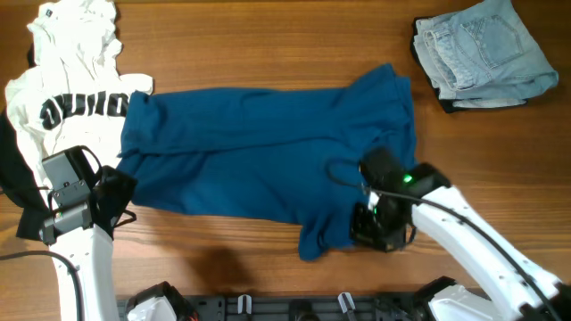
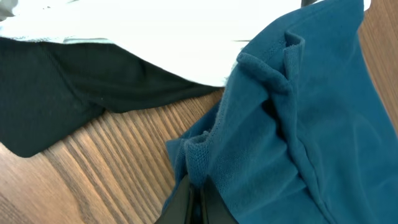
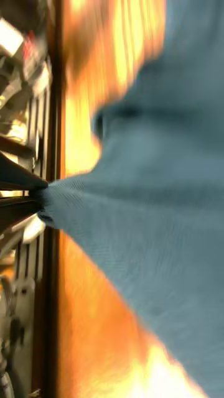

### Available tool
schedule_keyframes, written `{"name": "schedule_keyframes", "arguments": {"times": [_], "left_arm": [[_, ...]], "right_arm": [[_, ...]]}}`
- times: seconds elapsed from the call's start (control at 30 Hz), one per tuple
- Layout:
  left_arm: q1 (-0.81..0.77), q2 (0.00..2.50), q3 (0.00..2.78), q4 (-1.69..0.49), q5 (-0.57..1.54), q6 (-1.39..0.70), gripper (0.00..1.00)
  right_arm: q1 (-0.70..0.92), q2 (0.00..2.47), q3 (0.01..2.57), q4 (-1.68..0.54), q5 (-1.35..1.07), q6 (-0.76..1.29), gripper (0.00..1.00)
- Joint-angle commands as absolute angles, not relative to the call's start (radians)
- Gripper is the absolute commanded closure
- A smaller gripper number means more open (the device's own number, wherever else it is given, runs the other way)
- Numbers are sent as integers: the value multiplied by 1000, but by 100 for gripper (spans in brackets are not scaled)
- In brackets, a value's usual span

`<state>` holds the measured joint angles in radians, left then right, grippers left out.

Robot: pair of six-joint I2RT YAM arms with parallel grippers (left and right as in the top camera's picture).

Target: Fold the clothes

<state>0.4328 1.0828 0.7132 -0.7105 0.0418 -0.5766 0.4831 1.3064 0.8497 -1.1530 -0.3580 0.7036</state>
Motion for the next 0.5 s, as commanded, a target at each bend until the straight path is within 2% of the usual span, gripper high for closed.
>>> {"name": "schedule_keyframes", "arguments": {"times": [0.0, 0.17, 0.33, 0.37, 0.43, 0.47], "left_arm": [[430, 1087, 723, -707, 24, -553, 96], [430, 1087, 723, -708, 24, -553, 96], [430, 1087, 723, -699, 24, -553, 96], [430, 1087, 723, -700, 24, -553, 96], [430, 1087, 723, -700, 24, -553, 96], [430, 1087, 723, -701, 24, -553, 96]], "right_arm": [[484, 1306, 950, -1116, -284, 654, 96], [470, 1401, 951, -1033, -204, 640, 96], [448, 1554, 951, -847, -155, 603, 96], [443, 1579, 951, -813, -156, 603, 92], [430, 1610, 953, -781, -185, 601, 71], [420, 1613, 956, -786, -214, 594, 53]]}}
